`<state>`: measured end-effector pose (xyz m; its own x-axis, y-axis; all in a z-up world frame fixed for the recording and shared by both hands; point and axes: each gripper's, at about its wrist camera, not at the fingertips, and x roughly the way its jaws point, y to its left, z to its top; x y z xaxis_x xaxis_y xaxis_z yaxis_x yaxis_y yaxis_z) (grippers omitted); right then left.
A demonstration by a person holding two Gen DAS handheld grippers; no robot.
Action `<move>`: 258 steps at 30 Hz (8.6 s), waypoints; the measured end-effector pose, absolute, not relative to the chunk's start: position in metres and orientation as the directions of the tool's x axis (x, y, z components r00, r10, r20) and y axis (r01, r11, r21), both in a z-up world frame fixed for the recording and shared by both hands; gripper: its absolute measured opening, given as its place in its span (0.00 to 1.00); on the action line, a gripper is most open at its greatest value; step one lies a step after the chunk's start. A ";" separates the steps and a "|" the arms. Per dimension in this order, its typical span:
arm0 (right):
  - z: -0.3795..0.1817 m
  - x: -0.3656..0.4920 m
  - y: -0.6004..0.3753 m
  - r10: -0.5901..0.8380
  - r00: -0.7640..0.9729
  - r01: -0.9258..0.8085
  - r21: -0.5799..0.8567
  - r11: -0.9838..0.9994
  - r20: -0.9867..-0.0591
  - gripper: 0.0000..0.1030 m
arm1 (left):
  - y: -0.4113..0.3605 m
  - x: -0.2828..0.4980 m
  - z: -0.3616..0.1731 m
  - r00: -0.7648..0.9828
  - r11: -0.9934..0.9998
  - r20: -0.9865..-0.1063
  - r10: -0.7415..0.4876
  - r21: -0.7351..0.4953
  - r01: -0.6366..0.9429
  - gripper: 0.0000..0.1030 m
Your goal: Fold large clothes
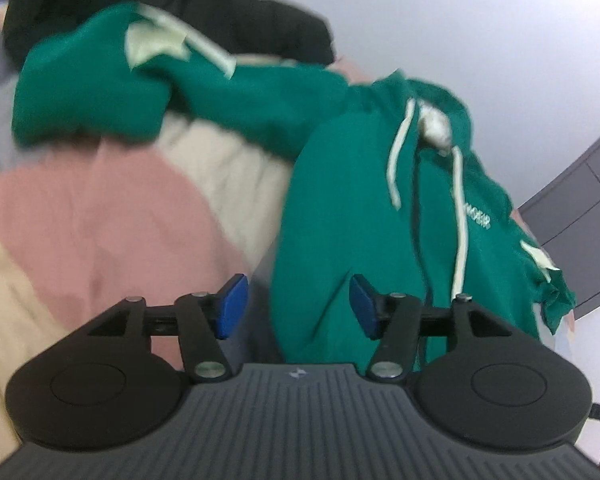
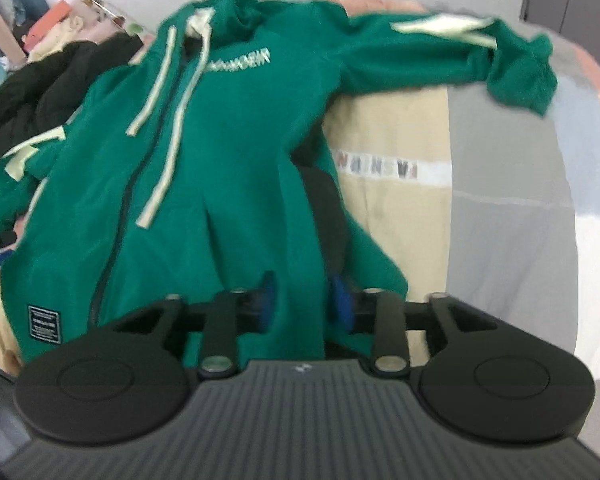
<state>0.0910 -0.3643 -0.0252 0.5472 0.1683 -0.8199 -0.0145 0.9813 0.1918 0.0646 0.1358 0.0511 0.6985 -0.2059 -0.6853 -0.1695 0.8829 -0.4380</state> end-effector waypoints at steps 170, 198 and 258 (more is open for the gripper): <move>-0.012 0.113 -0.194 0.306 0.810 -0.303 0.091 0.949 -0.500 0.71 | 0.088 0.069 0.049 0.853 0.918 -0.446 -0.269 -0.387 0.087 0.79; -0.088 0.173 -0.243 0.307 0.690 -0.114 0.320 0.940 -0.656 0.36 | 0.016 0.098 -0.007 0.693 0.965 -0.672 -0.262 -0.177 0.193 0.39; -0.090 0.163 -0.236 0.214 0.721 -0.114 0.192 0.975 -0.659 0.36 | 0.305 0.161 0.009 0.733 0.543 -0.439 0.520 -0.492 -0.681 0.23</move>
